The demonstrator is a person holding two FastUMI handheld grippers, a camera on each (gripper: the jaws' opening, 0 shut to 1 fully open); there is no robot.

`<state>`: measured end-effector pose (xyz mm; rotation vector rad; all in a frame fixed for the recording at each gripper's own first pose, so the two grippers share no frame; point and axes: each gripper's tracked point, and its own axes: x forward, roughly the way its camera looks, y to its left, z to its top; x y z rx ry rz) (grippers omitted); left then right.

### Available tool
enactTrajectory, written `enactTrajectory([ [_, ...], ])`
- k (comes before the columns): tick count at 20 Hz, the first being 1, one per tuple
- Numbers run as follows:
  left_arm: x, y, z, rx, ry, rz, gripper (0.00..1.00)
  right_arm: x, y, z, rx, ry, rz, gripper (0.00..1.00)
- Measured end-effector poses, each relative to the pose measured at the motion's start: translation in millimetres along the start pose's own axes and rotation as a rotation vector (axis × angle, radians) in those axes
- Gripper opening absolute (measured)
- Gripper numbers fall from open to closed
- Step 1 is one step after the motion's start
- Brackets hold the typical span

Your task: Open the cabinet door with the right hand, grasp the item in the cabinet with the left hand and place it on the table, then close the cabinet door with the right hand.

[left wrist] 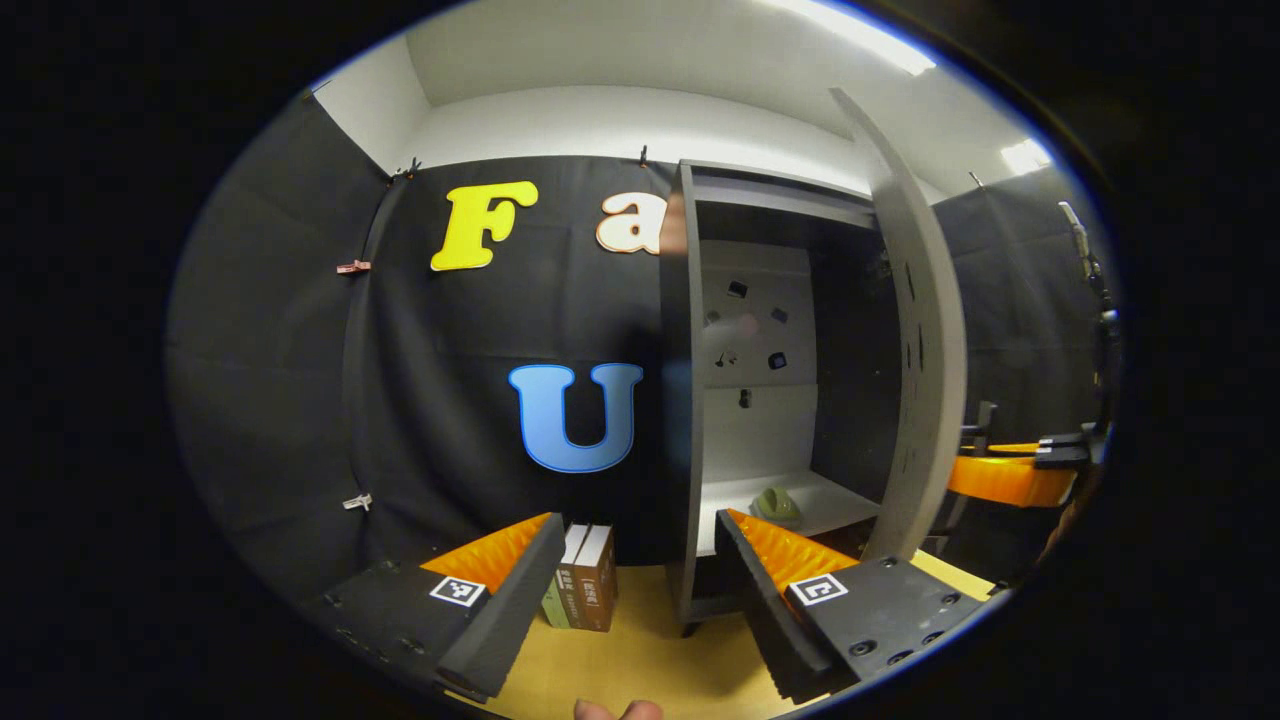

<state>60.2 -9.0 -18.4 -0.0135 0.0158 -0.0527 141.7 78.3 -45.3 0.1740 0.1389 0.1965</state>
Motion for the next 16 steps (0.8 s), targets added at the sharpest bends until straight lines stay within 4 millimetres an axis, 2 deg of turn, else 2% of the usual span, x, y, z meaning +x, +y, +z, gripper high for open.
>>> enactTrajectory([
  [4, 17, -27, -1, -0.002, 0.007, -0.026, 0.94, -16, -22, 4, 0.004, -0.001, -0.053, 0.19],
  [9, 44, -71, 2, -0.008, 0.004, -0.067, 0.95, -31, -53, 8, 0.002, -0.004, -0.124, 0.18],
  [12, 58, -99, 2, 0.003, 0.009, -0.087, 0.95, -34, -73, 12, 0.026, -0.011, -0.174, 0.18],
  [16, 79, -134, -2, -0.012, 0.03, -0.108, 0.95, -41, -104, 20, -0.043, -0.029, -0.254, 0.16],
])
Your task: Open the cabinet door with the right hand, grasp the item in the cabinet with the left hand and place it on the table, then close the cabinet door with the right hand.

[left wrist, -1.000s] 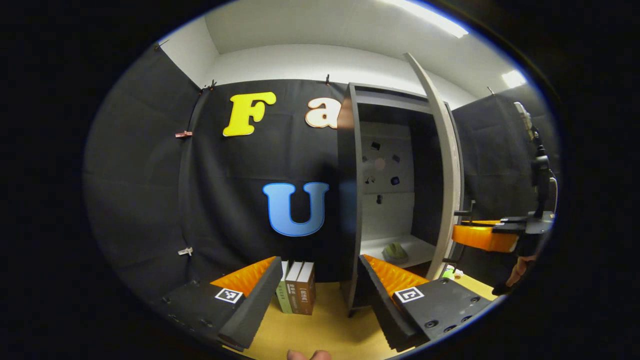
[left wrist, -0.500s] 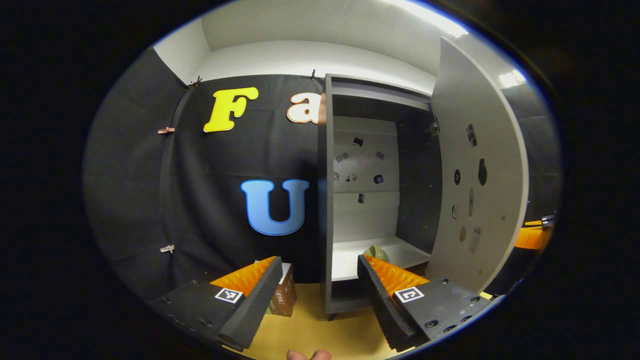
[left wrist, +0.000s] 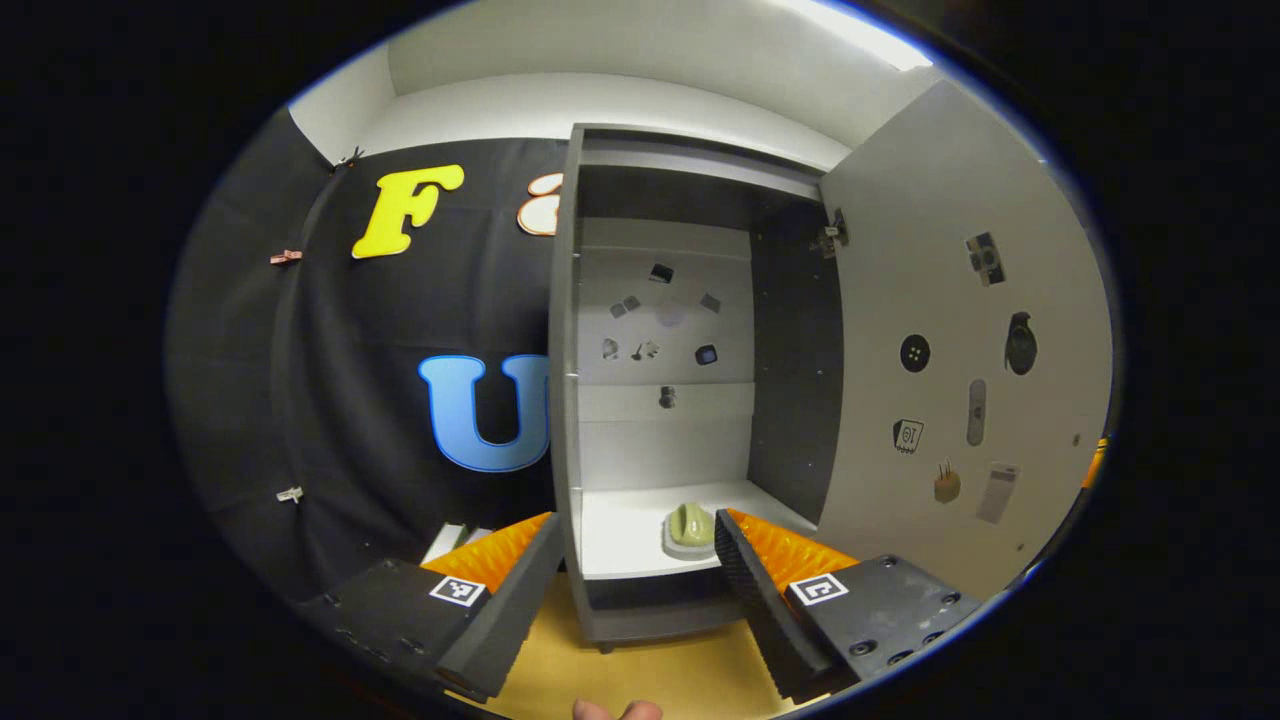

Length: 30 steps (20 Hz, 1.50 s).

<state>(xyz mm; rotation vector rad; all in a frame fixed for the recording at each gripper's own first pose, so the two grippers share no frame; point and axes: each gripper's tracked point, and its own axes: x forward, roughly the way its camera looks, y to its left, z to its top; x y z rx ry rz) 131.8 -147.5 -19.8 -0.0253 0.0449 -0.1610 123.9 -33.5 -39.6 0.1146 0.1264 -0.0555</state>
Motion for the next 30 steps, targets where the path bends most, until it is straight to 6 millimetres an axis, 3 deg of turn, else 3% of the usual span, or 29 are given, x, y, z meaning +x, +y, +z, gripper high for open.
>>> enactTrajectory([
  [1, 6, -6, 0, 0.001, 0.0, -0.002, 0.95, 4, -10, 2, -0.007, -0.009, -0.005, 0.1],
  [4, 25, -24, 0, 0.008, 0.008, -0.011, 0.94, 8, -3, 1, 0.026, 0.009, 0.024, 0.1],
  [5, 31, -29, -3, 0.005, 0.017, -0.017, 0.95, 11, -4, 3, 0.014, 0.005, 0.033, 0.0],
  [6, 38, -34, -5, 0.003, 0.024, -0.021, 0.95, 9, -7, 1, 0.018, 0.01, 0.041, 0.1],
  [12, 93, -51, -24, 0.045, 0.099, -0.033, 0.94, 2, -7, 1, 0.054, 0.012, 0.072, 0.12],
  [14, 115, -56, -31, 0.052, 0.124, -0.038, 0.95, 1, -7, 1, 0.073, 0.013, 0.077, 0.21],
  [15, 125, -59, -35, 0.059, 0.138, -0.042, 0.95, 0, -11, 2, 0.073, 0.008, 0.07, 0.33],
  [17, 149, -63, -48, 0.056, 0.173, -0.058, 0.95, -1, -25, 0, 0.062, 0.002, 0.035, 0.41],
  [19, 175, -65, -60, 0.058, 0.211, -0.063, 0.94, 7, -39, -9, 0.038, 0.003, -0.006, 0.8],
  [20, 187, -66, -67, 0.063, 0.234, -0.065, 0.94, 0, -48, -3, 0.028, -0.001, -0.031, 1.0],
  [26, 248, -70, -102, 0.075, 0.337, -0.083, 0.84, -3, -75, -13, 0.036, 0.02, -0.117, 0.98],
  [30, 270, -67, -121, 0.105, 0.407, -0.084, 0.76, -3, -86, -15, 0.04, 0.022, -0.146, 0.98],
])
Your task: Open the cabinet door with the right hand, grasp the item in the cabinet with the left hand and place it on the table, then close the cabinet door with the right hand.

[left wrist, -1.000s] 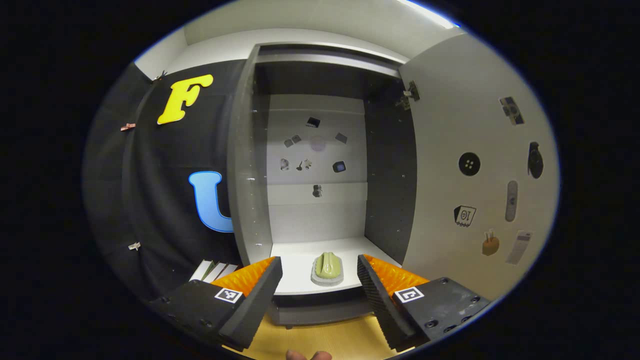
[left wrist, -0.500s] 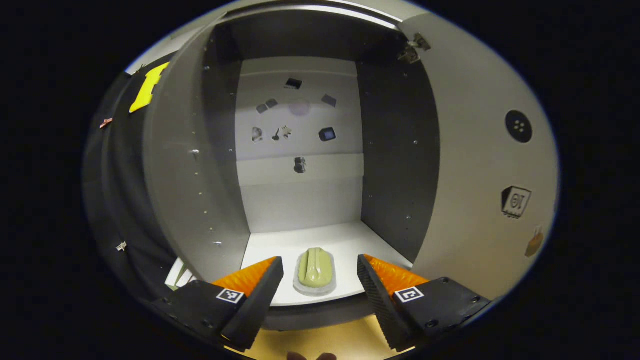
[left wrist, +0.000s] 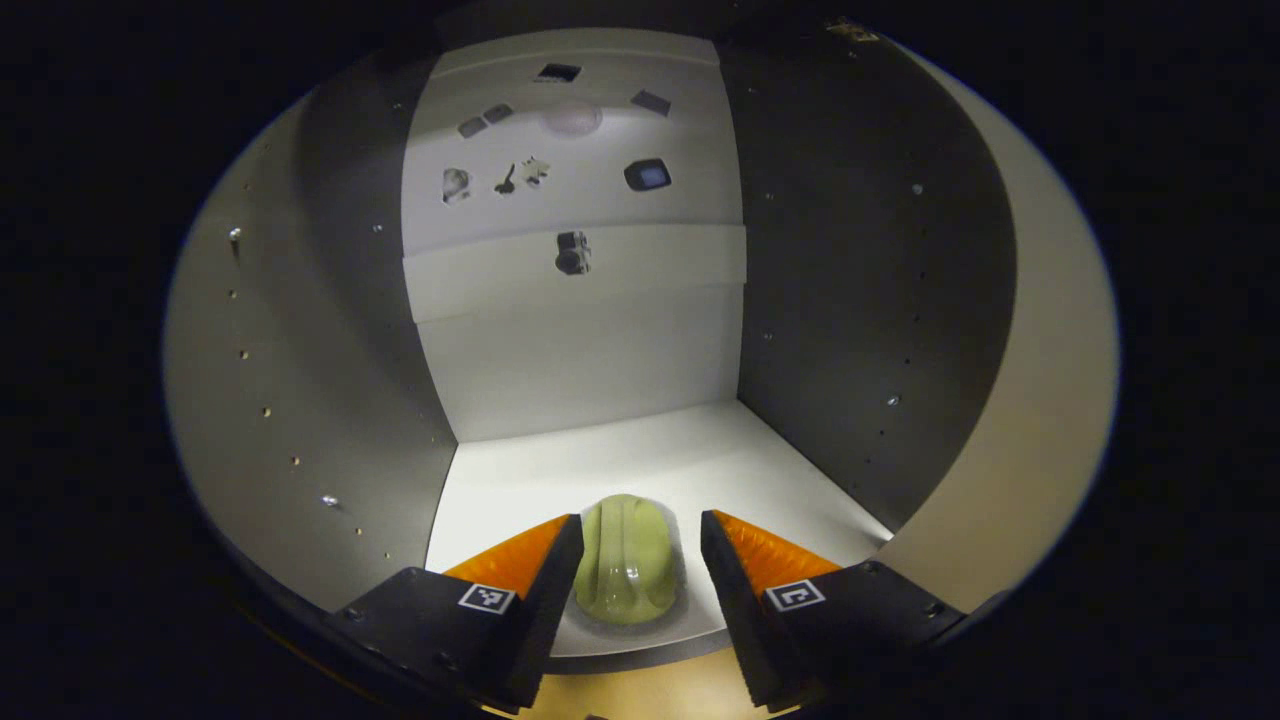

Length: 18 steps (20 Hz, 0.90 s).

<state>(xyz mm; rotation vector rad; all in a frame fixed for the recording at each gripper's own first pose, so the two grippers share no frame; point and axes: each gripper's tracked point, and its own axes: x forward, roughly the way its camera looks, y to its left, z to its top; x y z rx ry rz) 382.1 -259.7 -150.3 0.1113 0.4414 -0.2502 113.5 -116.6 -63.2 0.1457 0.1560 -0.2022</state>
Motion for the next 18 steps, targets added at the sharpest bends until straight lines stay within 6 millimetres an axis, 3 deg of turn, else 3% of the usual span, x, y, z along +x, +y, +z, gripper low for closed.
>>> enactTrajectory([
  [7, 23, 10, -24, -0.017, 0.087, 0.017, 0.58, 0, -7, 3, -0.031, -0.036, -0.019, 0.98],
  [8, 25, 10, -25, -0.02, 0.086, 0.012, 0.6, -1, -6, 3, -0.029, -0.033, -0.019, 0.98],
  [10, 28, 13, -22, -0.014, 0.073, 0.015, 0.55, -3, -4, 1, -0.019, -0.025, -0.018, 0.98],
  [11, 29, 16, -22, -0.013, 0.074, 0.029, 0.41, -4, -5, 0, -0.019, -0.021, -0.022, 0.98],
  [12, 25, 17, -22, -0.019, 0.071, 0.037, 0.28, -5, -6, 0, -0.021, -0.02, -0.027, 0.98],
  [13, 21, 18, -22, -0.029, 0.067, 0.044, 0.25, -6, -8, 1, -0.022, -0.019, -0.03, 0.98],
  [18, -22, 15, -18, -0.036, 0.014, 0.028, 0.22, -2, -1, 1, 0.007, -0.021, -0.026, 0.98],
])
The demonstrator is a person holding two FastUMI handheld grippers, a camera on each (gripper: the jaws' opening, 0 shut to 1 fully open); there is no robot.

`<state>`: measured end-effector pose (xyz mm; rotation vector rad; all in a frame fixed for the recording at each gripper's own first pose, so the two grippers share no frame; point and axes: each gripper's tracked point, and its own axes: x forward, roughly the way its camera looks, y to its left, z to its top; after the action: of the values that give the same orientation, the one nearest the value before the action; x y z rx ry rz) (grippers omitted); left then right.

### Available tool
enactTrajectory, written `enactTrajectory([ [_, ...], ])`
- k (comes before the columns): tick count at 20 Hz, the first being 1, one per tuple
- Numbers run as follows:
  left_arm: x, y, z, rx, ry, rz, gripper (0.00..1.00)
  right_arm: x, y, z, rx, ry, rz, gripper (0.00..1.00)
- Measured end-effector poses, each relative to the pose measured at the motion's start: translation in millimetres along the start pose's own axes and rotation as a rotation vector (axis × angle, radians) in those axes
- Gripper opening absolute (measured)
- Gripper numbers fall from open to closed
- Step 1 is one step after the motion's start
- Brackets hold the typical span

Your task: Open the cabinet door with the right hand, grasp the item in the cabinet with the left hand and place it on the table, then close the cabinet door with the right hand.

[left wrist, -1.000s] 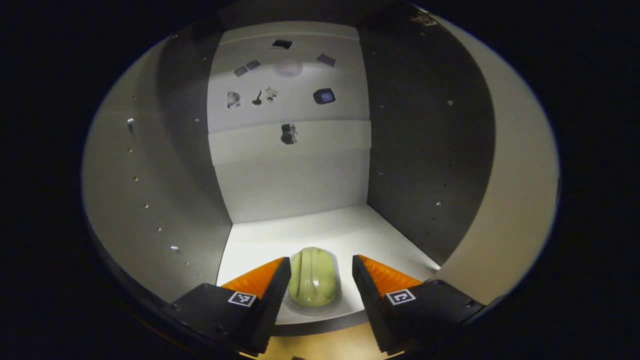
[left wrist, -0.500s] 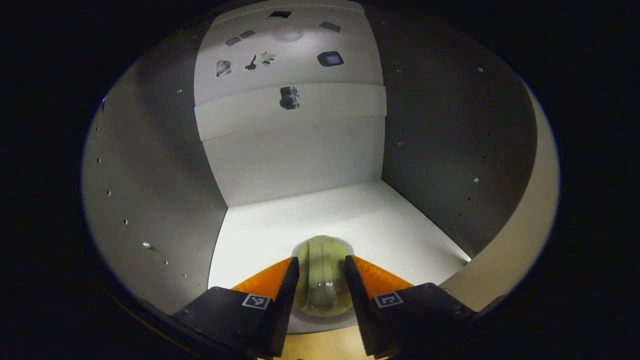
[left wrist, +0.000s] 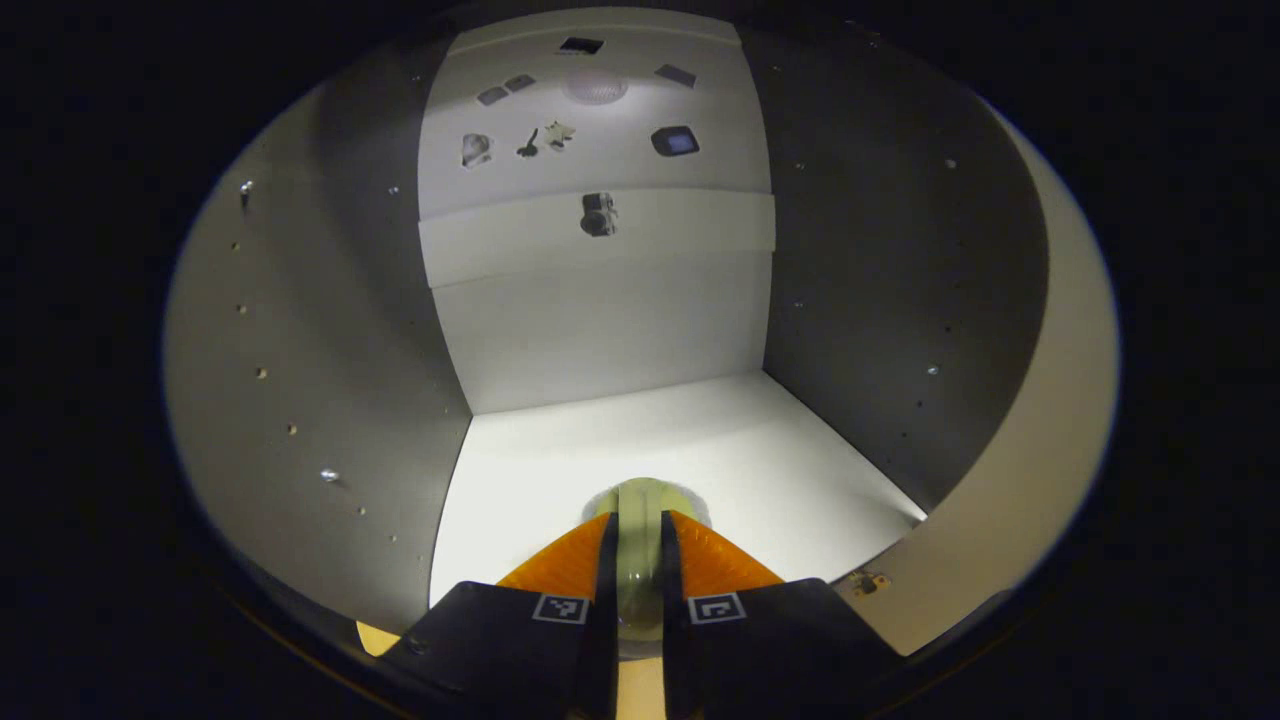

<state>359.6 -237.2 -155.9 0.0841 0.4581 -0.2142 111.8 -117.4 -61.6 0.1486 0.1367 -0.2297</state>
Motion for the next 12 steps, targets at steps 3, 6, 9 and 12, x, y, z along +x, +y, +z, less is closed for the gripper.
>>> enactTrajectory([
  [3, -40, -3, -3, -0.007, -0.046, -0.007, 0.22, 4, 8, 0, 0.01, 0.001, 0.021, 0.98],
  [6, -80, -10, -19, -0.009, -0.076, -0.011, 0.22, 10, 16, -3, 0.044, 0.01, 0.04, 0.98],
  [9, -112, -16, -43, -0.012, -0.094, 0.003, 0.22, 15, 18, -2, 0.045, 0.005, 0.049, 0.98],
  [12, -137, -24, -80, -0.012, -0.098, 0.023, 0.22, 17, 14, 1, 0.03, -0.012, 0.047, 0.98],
])
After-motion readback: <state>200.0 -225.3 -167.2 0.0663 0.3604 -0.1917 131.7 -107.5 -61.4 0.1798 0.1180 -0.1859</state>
